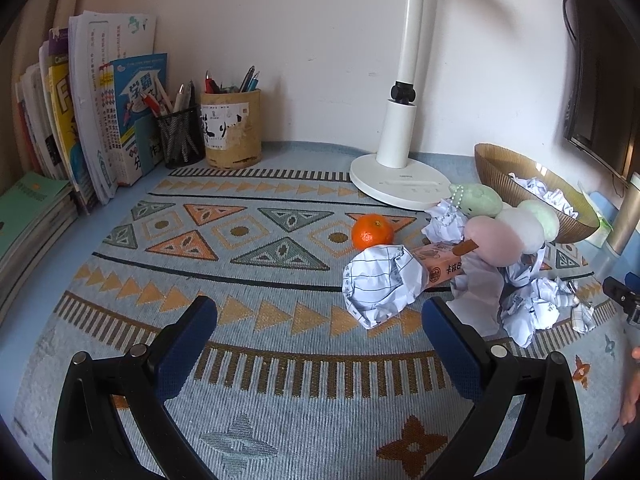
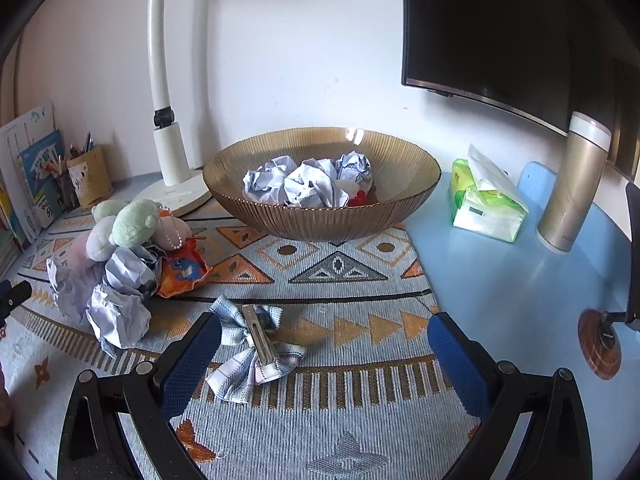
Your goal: Organize objects
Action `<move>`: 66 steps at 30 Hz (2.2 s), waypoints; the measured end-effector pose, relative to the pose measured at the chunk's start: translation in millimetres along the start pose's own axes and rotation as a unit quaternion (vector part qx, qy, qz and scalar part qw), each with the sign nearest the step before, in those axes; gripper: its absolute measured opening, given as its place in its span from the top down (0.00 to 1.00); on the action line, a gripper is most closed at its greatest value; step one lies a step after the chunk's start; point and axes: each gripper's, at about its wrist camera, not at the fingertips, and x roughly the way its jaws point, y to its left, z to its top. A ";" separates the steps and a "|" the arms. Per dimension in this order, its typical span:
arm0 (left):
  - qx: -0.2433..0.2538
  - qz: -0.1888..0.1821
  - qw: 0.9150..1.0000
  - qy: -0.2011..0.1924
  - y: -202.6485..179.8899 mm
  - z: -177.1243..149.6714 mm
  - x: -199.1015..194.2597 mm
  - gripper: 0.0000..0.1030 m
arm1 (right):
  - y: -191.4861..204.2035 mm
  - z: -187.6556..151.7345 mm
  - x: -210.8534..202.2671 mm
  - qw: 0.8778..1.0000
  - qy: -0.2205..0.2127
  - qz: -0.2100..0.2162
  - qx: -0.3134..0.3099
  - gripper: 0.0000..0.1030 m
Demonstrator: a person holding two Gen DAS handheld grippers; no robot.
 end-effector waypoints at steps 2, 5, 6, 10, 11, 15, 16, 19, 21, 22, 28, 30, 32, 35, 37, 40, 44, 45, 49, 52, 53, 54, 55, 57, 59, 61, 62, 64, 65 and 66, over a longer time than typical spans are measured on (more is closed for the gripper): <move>-0.003 -0.002 1.000 0.000 0.6 0.3 0.4 0.01 | -0.1 -0.2 -1.4 1.000 -0.004 -0.001 -0.001 0.00; -0.003 -0.002 1.000 0.003 1.1 0.1 1.4 0.01 | -2.2 0.3 -0.7 1.000 -0.004 0.001 0.003 0.00; -0.003 -0.001 1.000 0.001 0.9 0.0 0.8 0.01 | -2.9 0.5 0.6 1.000 -0.001 0.004 0.004 0.00; -0.004 -0.008 1.000 0.013 3.6 1.1 3.8 0.01 | -3.0 0.0 0.5 1.000 0.003 0.009 0.003 0.00; -0.004 -0.019 1.000 0.024 5.0 2.5 6.3 0.01 | -2.7 -0.1 0.2 1.000 0.004 0.011 0.001 0.00; 0.018 -0.101 0.992 0.076 16.7 14.3 3.1 0.02 | -1.4 0.3 4.2 0.996 0.047 0.082 -0.007 0.00; 0.026 -0.120 0.990 0.075 20.7 20.6 -1.7 0.02 | -1.0 2.3 6.4 0.991 0.073 0.116 -0.002 0.00; 0.008 -0.171 0.981 0.096 28.7 37.1 4.7 0.02 | 5.3 20.0 5.4 0.967 0.111 0.226 0.028 0.00; -0.003 -0.179 0.979 0.101 28.4 42.2 14.2 0.02 | 20.9 44.3 5.6 0.957 0.122 0.264 0.018 0.00; -0.008 -0.183 0.978 0.101 26.2 42.4 21.2 0.02 | 30.2 53.3 7.1 0.952 0.127 0.278 0.006 0.00; -0.049 -0.190 0.971 0.136 19.7 29.1 68.0 0.06 | 92.1 96.1 32.7 0.945 0.137 0.291 -0.056 0.00; -0.052 -0.201 0.967 0.145 18.4 27.5 77.4 0.24 | 99.1 99.2 49.8 0.946 0.152 0.284 -0.033 0.00; -0.057 -0.217 0.963 0.153 16.8 28.0 84.7 0.34 | 101.7 95.6 68.3 0.948 0.180 0.261 -0.014 0.12; -0.059 -0.234 0.960 0.144 17.1 27.9 81.7 0.53 | 100.3 87.8 86.4 0.940 0.204 0.272 -0.007 0.43; -0.062 -0.240 0.960 0.130 21.0 27.3 74.9 0.53 | 95.0 84.9 86.1 0.939 0.199 0.281 0.018 0.47; -0.065 -0.220 0.969 0.096 30.1 31.2 58.9 0.53 | 84.5 87.7 62.9 0.948 0.166 0.268 0.044 0.54; -0.080 -0.208 0.971 0.084 46.4 32.0 40.1 0.53 | 45.7 71.7 18.2 0.946 0.137 0.265 0.124 0.72; -0.079 -0.199 0.973 0.081 48.6 30.5 36.0 0.53 | 37.9 64.4 11.8 0.948 0.135 0.255 0.136 0.72; -0.088 -0.162 0.981 0.067 53.9 17.7 33.8 0.53 | 14.6 15.3 -6.6 0.945 0.152 0.217 0.190 0.70; -0.074 -0.143 0.985 0.065 51.7 14.3 35.8 0.53 | 15.2 -21.0 -14.1 0.930 0.197 0.222 0.219 0.67; -0.065 -0.143 0.986 0.056 49.2 15.4 33.4 0.53 | 23.4 -29.5 -15.0 0.922 0.223 0.241 0.207 0.66; -0.058 -0.139 0.987 0.054 47.9 15.5 32.8 0.53 | 34.3 -35.6 -18.1 0.915 0.246 0.264 0.179 0.66; -0.053 -0.136 0.988 0.057 45.8 14.9 34.1 0.53 | 42.1 -39.7 -22.7 0.912 0.263 0.276 0.152 0.65; -0.042 -0.133 0.989 0.056 42.2 14.2 33.2 0.53 | 49.8 -48.1 -38.1 0.914 0.276 0.280 0.101 0.61; -0.035 -0.132 0.989 0.052 39.6 14.4 31.7 0.53 | 44.1 -51.5 -51.2 0.931 0.261 0.247 0.070 0.45; -0.030 -0.130 0.990 0.051 38.3 14.3 31.9 0.53 | 32.8 -46.3 -59.5 0.953 0.220 0.201 0.063 0.26; -0.029 -0.130 0.990 0.052 38.0 13.7 31.7 0.53 | 30.7 -42.9 -59.3 0.954 0.210 0.201 0.066 0.15; -0.030 -0.131 0.990 0.052 38.5 13.5 32.1 0.53 | 34.7 -31.2 -47.2 0.950 0.202 0.220 0.090 0.13; -0.032 -0.132 0.989 0.052 39.1 13.0 31.7 0.53 | 40.8 -27.4 -39.8 0.949 0.202 0.219 0.099 0.13; -0.034 -0.133 0.989 0.052 40.2 12.8 31.7 0.53 | 51.6 -22.7 -32.4 0.951 0.200 0.212 0.102 0.13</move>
